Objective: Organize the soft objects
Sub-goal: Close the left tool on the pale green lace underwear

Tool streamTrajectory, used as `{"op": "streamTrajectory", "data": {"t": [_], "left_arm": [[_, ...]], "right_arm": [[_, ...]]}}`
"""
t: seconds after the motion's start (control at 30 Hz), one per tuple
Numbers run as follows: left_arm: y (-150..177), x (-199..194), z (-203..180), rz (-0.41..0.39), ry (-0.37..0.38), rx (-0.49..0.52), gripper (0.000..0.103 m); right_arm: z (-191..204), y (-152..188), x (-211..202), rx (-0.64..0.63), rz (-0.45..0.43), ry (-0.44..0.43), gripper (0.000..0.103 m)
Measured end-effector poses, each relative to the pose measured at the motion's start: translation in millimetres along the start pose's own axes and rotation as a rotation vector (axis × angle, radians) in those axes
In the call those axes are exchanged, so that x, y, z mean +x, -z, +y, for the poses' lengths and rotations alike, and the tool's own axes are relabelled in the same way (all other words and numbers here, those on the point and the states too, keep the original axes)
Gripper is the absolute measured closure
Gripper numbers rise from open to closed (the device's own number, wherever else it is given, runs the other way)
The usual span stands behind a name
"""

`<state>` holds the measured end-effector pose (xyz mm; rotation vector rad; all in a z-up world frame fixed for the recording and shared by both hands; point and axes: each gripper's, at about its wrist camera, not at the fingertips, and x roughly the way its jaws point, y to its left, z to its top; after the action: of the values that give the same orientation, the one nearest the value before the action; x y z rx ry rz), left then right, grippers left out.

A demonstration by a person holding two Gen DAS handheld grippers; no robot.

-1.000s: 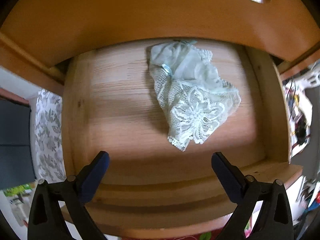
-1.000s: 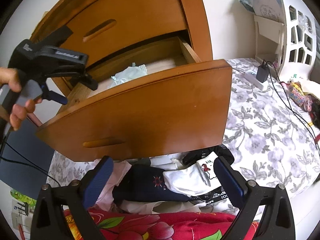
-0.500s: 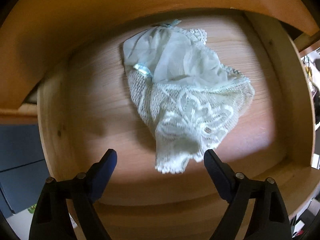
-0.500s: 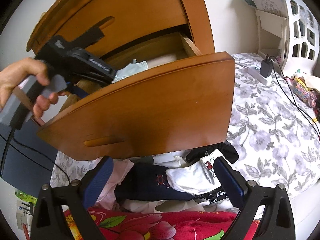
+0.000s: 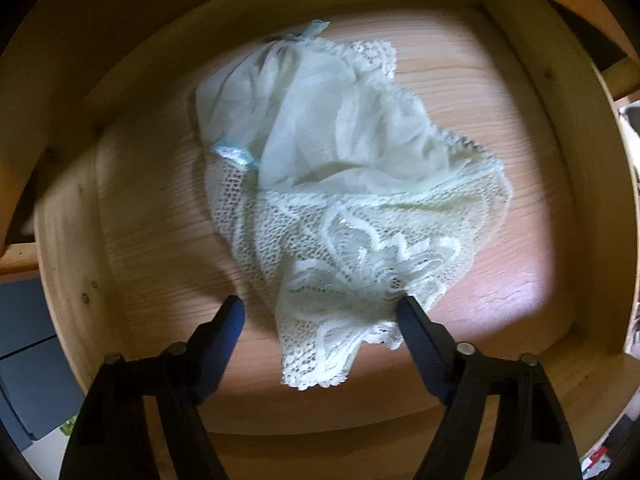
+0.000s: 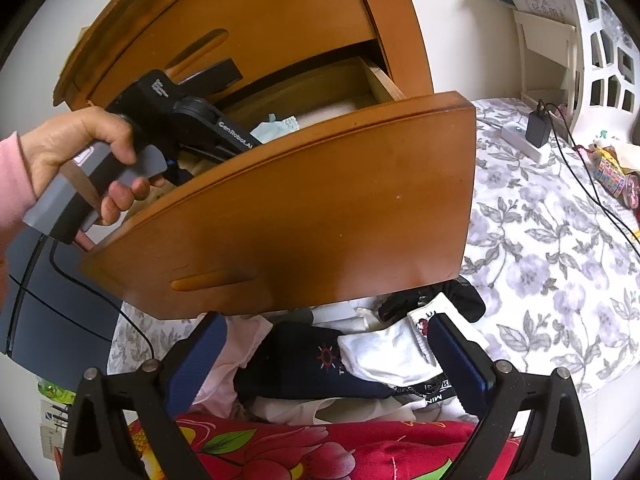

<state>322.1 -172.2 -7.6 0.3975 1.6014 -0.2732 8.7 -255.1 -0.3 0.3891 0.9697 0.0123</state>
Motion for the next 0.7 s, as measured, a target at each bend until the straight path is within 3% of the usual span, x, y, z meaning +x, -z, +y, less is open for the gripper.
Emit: {"op": "streamTrajectory", "data": {"t": [0.17, 0.33, 0.5, 0.57, 0.7], "left_arm": [[-6, 0, -1, -0.007, 0.077, -0.008, 0.042], [-1, -2, -9, -0.033, 0.076, 0.018, 0.049], [8, -9, -20, -0.057, 0.083, 0.053, 0.071], [12, -11, -26, -0.067, 0.086, 0.054, 0.085], [17, -17, -34, -0.091, 0.056, 0.072, 0.093]], "right_arm": [[0, 0, 0, 0.002, 0.001, 0.001, 0.001], [0, 0, 0, 0.001, -0.001, 0.002, 0.001], [1, 0, 0, 0.003, 0.000, 0.001, 0.001], [1, 0, 0, 0.004, 0.000, 0.000, 0.001], [1, 1, 0, 0.006, -0.001, -0.001, 0.001]]}}
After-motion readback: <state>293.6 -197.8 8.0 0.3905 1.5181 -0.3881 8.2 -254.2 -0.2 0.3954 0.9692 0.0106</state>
